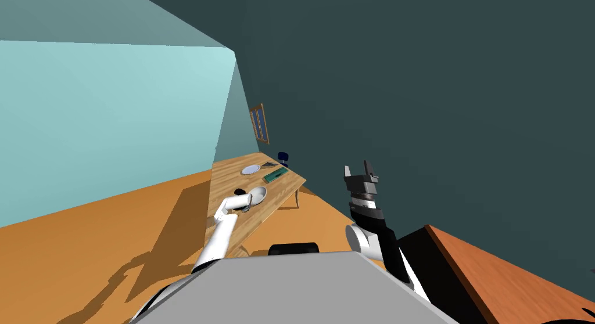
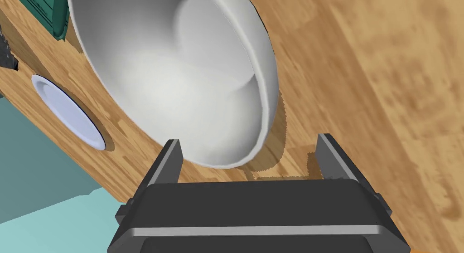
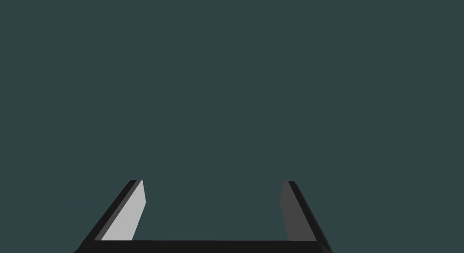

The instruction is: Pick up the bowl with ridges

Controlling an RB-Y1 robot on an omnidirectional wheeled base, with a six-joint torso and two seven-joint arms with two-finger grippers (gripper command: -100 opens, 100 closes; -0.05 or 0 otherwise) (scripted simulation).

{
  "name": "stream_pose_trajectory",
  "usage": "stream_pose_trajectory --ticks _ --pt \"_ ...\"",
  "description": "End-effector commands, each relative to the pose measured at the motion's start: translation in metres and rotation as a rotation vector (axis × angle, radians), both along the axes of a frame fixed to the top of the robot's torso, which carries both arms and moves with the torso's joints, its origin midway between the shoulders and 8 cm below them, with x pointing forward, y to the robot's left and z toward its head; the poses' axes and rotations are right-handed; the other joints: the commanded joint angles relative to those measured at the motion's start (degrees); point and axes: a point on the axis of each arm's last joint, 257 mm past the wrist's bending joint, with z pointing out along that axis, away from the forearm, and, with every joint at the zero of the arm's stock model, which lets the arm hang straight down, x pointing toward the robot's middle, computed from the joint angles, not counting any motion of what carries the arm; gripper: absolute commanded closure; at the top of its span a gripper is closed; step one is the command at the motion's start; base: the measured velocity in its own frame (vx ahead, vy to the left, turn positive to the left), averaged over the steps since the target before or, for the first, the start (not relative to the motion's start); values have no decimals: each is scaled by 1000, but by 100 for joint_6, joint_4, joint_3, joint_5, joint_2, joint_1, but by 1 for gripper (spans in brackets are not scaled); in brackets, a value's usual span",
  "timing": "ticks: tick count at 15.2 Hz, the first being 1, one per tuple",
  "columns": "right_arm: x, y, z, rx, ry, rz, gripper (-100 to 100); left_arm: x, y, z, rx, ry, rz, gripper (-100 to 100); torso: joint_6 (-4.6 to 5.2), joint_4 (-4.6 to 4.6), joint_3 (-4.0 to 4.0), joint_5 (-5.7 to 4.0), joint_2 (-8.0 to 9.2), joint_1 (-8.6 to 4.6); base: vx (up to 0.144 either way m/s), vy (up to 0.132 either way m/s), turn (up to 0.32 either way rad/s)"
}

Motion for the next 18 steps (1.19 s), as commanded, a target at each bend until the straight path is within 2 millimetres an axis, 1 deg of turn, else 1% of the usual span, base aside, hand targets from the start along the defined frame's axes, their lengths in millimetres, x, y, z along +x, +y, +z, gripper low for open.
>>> stream_pose_trajectory --ticks 1,6,7,8,11,12,13,14,17,18 --pt "0 0 0 0 0 0 0 -6 -6 -8 -22 41 7 -100 0 0 0 0 0 0 -8 16 -131" --pt "0 0 0 0 0 0 0 -15 -16 -18 -58 104 15 -100 0 0 0 0 0 0 -9 17 -116" --pt "0 0 0 0 0 0 0 -12 -13 -16 -50 89 14 -100 -1 0 0 0 -1 0 -3 10 -32" --pt "0 0 0 0 0 0 0 -14 -15 -25 -51 93 12 -100 -2 0 -1 0 -1 -1 16 8 11" --pt "0 0 0 0 0 0 0 -16 -16 -36 -51 92 9 -100 -3 -4 -9 0 -17 1 41 18 16" --pt "0 0 0 0 0 0 0 -17 -16 -38 -51 91 9 -100 -3 -5 -11 1 -20 3 44 22 10" --pt "0 0 0 0 0 0 0 -16 -16 -34 -51 93 10 -100 -3 -5 -12 1 -21 4 25 11 2" --pt "0 0 0 0 0 0 0 -16 -16 -34 -51 92 10 100 -3 -4 -11 0 -18 1 9 4 0" --pt "0 0 0 0 0 0 0 -16 -17 -35 -48 95 4 100 -11 2 -4 1 -11 -4 -1 2 -44" --pt "0 0 0 0 0 0 0 -13 -18 -33 -35 94 -17 100 -51 2 -5 11 -12 -4 2 2 -72"
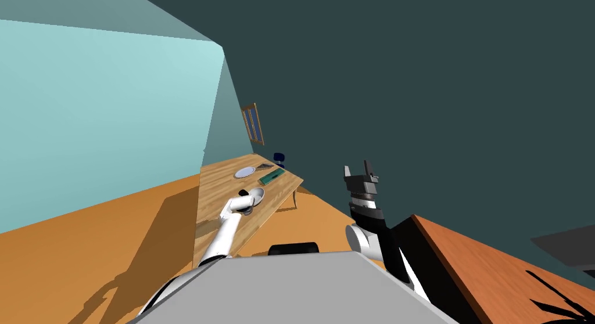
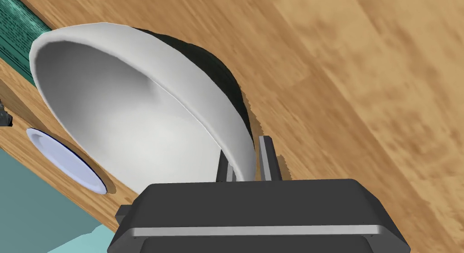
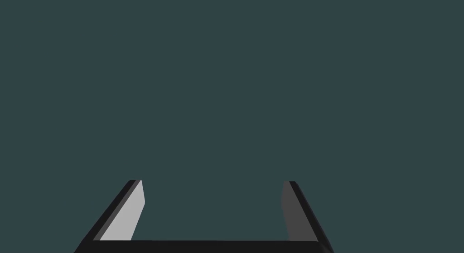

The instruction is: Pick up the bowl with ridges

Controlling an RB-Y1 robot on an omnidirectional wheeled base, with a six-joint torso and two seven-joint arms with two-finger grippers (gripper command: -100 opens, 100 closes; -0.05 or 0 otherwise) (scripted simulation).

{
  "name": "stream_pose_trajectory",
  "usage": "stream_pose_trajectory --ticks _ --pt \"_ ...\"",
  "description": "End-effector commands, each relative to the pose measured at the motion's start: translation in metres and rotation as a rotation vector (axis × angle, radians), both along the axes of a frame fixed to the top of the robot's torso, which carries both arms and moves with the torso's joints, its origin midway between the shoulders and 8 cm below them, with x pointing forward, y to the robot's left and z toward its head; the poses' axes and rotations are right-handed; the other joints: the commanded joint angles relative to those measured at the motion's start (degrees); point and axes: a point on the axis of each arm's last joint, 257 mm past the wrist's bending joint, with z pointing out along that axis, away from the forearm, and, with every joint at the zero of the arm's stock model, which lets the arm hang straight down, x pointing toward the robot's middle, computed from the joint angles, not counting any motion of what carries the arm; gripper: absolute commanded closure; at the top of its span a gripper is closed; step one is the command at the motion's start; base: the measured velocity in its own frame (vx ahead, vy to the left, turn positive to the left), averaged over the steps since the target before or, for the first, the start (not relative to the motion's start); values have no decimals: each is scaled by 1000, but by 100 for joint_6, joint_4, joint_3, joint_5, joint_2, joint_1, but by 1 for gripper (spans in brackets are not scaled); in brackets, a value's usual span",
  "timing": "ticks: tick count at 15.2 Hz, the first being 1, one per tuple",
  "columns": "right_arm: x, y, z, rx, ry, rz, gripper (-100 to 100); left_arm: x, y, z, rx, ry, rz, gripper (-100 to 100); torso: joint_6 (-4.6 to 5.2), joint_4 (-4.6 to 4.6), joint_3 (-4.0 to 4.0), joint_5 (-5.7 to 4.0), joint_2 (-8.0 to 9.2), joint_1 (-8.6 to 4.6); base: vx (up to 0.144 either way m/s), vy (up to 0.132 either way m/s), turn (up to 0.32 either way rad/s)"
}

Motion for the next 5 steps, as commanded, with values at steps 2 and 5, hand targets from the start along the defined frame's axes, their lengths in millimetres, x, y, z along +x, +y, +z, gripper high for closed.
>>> stream_pose_trajectory --ticks 2,5 --pt "0 0 0 0 0 0 0 -2 4 7 -18 1 38 100 -7 1 4 -3 8 2 -27 -21 63" --pt "0 0 0 0 0 0 0 -2 5 10 -18 1 40 100 -1 10 21 -8 34 -3 -48 -21 16"
